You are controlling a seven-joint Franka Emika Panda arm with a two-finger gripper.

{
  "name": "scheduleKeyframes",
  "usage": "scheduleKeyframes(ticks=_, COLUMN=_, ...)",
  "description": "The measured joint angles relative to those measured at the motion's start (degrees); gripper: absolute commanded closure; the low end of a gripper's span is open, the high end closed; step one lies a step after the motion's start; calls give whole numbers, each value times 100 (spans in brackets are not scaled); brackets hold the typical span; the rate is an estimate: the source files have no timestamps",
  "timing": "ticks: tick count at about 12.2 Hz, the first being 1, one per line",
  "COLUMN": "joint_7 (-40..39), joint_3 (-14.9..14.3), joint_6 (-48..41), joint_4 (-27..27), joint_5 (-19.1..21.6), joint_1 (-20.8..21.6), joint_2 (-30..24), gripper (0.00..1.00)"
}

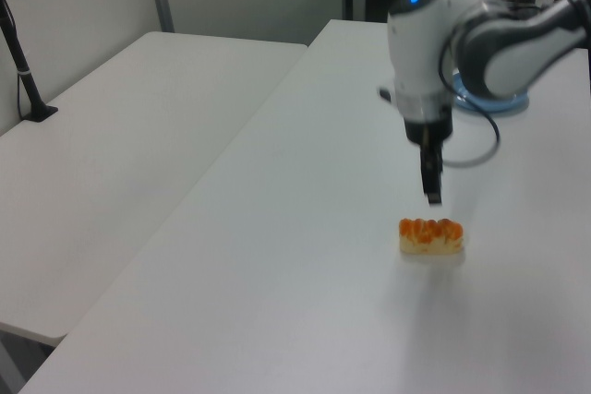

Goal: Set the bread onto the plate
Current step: 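Close the gripper on the bread roll and lift it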

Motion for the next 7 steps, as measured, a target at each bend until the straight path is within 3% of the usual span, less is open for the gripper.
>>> scheduleKeyframes(ticks=4, joint_7=471, joint_3=0, joint_6=339, joint_4=-149, joint_5=-2, joint_1=504, joint_2=311, gripper=0)
scheduleKeyframes(ticks=7, joint_7=518, joint_3=-57, joint_6=543, joint_4=-150, joint_5=-100, joint_1=455, joint_2=645, gripper=0)
